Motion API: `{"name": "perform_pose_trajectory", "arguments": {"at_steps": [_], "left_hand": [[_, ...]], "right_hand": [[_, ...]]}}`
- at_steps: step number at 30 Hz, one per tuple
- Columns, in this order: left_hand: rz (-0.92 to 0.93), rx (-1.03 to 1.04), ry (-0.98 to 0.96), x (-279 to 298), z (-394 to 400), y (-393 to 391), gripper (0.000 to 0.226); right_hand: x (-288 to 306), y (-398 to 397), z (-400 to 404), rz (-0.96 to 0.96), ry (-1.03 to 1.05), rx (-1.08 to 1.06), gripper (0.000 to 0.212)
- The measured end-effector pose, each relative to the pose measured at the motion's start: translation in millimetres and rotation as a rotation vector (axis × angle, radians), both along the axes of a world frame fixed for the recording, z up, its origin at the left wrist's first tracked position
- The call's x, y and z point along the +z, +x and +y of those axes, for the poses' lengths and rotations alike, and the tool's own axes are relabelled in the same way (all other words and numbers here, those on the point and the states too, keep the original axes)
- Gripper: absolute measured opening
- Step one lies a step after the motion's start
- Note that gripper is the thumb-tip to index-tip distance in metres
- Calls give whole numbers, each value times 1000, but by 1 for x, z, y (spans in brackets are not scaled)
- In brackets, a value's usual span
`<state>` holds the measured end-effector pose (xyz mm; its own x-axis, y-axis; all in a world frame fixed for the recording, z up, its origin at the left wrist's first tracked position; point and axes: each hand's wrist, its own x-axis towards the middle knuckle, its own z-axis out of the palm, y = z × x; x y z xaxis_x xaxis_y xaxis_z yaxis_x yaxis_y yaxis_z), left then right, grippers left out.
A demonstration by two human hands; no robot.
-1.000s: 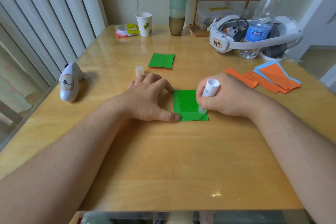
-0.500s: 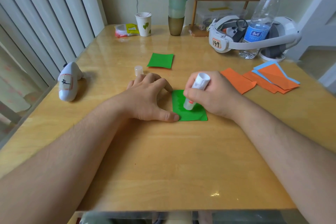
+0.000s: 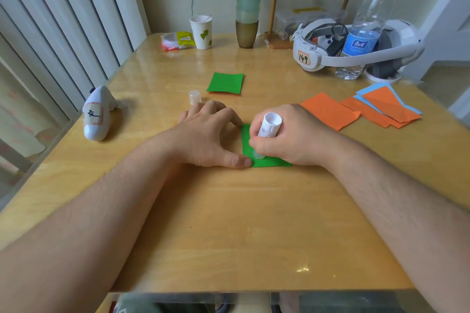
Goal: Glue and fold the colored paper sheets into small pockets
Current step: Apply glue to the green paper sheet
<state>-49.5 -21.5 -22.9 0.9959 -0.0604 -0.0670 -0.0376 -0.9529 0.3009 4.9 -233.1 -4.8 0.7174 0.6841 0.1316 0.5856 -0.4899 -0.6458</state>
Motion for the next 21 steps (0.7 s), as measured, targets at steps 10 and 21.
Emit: {"name": "perform_pose_trajectory", "arguments": {"at_steps": [10, 21], "left_hand": [[13, -2, -19, 2, 0, -1, 98], [24, -9, -13, 3, 0, -1, 100]], "right_hand": [[2, 14, -28, 21, -28, -22, 11], [-1, 17, -26, 12, 199, -136, 15]]}}
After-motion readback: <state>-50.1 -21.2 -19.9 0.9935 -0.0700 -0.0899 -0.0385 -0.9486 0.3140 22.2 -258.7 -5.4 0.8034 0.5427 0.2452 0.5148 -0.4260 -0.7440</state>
